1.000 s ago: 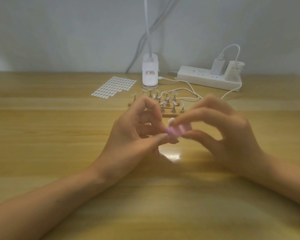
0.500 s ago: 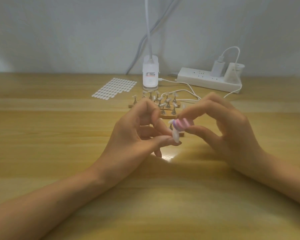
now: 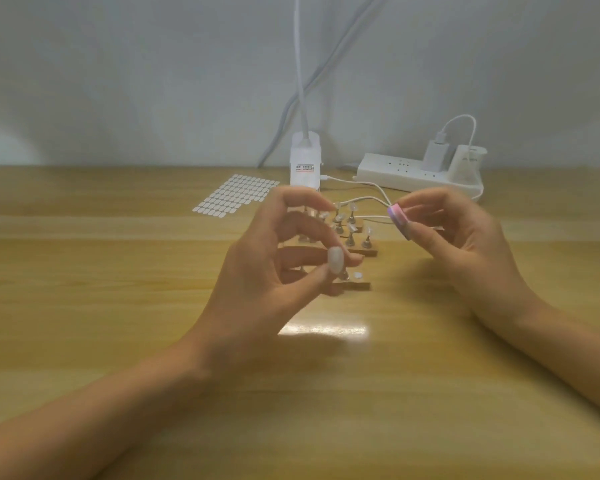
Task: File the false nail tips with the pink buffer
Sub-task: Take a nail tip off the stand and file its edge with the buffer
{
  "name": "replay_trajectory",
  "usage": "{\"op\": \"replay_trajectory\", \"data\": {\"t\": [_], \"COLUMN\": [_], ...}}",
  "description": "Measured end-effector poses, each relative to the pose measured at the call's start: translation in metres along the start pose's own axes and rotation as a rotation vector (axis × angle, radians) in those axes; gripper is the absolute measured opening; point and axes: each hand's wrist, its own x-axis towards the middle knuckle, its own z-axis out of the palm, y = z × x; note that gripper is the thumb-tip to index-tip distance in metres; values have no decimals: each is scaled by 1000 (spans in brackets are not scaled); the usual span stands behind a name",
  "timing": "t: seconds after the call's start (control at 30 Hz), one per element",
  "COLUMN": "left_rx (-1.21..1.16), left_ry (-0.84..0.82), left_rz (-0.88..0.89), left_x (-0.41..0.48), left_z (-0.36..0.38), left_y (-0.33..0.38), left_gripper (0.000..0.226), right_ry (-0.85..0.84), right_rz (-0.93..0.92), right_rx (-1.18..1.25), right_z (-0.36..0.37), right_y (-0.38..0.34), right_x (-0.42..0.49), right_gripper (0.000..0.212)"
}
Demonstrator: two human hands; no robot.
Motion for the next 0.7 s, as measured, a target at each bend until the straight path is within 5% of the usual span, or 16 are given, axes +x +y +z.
{"op": "replay_trajectory", "data": {"t": [0.1, 0.4, 0.7], "left_rx": [101, 898, 940], "left_ry": [-30, -193, -221], "left_rz": [-2, 2, -64], "left_x": [11, 42, 45], "left_z": [0, 24, 18], "left_y": [5, -8, -21], "left_gripper": [37, 74, 61], "right_ry": [-27, 55, 60], "right_rz": [21, 151, 202], "right_rx": [33, 172, 194], "right_z": [1, -3, -5], "right_y": [0, 9, 16], "right_x": [0, 5, 7], "right_gripper": [16, 23, 20]}}
